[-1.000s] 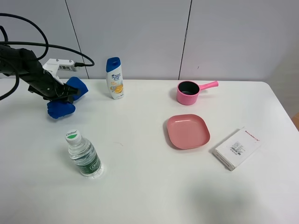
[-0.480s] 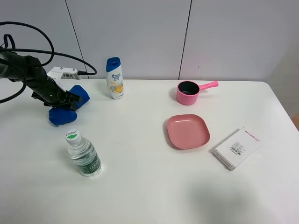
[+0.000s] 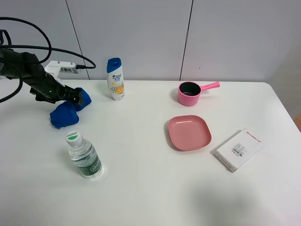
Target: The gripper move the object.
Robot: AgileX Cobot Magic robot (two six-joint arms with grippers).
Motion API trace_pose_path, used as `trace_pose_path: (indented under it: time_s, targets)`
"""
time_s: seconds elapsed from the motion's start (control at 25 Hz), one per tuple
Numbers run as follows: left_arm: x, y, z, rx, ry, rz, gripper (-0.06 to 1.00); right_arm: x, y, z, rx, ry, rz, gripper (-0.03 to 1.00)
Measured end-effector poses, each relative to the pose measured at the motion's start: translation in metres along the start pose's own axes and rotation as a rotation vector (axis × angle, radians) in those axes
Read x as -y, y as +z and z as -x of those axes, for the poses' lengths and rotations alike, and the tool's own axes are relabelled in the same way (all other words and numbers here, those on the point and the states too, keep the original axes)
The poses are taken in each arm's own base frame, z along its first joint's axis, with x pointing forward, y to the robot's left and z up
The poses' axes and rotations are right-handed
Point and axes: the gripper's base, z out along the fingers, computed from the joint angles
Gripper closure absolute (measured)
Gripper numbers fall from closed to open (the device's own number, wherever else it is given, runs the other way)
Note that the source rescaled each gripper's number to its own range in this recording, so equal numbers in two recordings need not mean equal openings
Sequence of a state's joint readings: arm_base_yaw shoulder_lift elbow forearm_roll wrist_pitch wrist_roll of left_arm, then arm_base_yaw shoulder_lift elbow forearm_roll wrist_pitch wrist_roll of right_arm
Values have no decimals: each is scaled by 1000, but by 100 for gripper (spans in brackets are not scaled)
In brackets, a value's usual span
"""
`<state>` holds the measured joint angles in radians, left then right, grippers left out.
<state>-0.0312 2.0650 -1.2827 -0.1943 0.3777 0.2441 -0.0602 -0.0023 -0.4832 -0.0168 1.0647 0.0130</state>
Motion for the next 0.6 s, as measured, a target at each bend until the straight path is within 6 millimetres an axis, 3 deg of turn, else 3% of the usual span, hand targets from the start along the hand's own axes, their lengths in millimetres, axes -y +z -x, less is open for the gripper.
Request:
trace_pose_path:
  time_s: [0.24, 0.6]
  targets:
    - [3, -28, 6, -11, 7, -16, -4, 0, 0, 0, 0, 0, 0, -3]
    - [11, -118, 22, 75, 7, -35, -5, 0, 0, 0, 0, 0, 0, -3]
